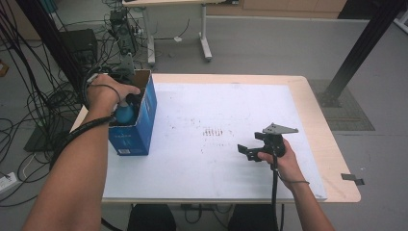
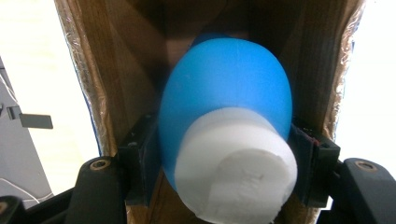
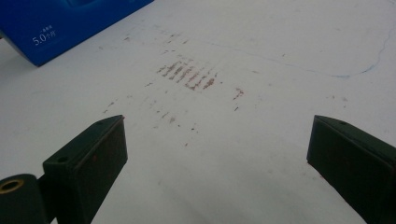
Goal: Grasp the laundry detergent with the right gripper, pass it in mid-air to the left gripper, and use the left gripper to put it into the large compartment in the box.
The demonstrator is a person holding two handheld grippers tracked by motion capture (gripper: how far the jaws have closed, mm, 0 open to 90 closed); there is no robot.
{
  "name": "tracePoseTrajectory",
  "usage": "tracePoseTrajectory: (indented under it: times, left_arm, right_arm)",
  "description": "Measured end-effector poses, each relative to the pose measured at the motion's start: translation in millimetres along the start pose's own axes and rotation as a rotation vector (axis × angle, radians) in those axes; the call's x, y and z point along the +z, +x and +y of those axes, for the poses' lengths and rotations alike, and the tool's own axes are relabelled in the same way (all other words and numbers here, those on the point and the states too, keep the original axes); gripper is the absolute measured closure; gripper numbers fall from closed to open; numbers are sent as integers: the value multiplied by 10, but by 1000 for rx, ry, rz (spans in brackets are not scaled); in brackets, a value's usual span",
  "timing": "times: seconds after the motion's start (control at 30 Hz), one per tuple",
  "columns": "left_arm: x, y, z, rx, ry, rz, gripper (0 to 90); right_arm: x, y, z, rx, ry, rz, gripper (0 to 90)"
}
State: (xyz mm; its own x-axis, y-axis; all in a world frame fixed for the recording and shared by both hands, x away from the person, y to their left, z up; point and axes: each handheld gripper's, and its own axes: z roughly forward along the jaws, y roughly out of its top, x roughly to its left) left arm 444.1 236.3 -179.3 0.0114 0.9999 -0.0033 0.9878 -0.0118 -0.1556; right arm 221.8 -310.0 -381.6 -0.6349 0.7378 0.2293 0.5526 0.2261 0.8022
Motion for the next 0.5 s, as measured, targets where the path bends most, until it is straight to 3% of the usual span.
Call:
tracePoseTrajectory:
  times: [0.3,0.5]
  left_arm:
    - [-113,-3,-24,-1,-11,1,367]
    - [-192,47,-60,-5,-21,-30,373]
  right_arm:
    - [-11,0,-9,3,-3,-1,46]
    - [-12,2,-19,2,-5,0,46]
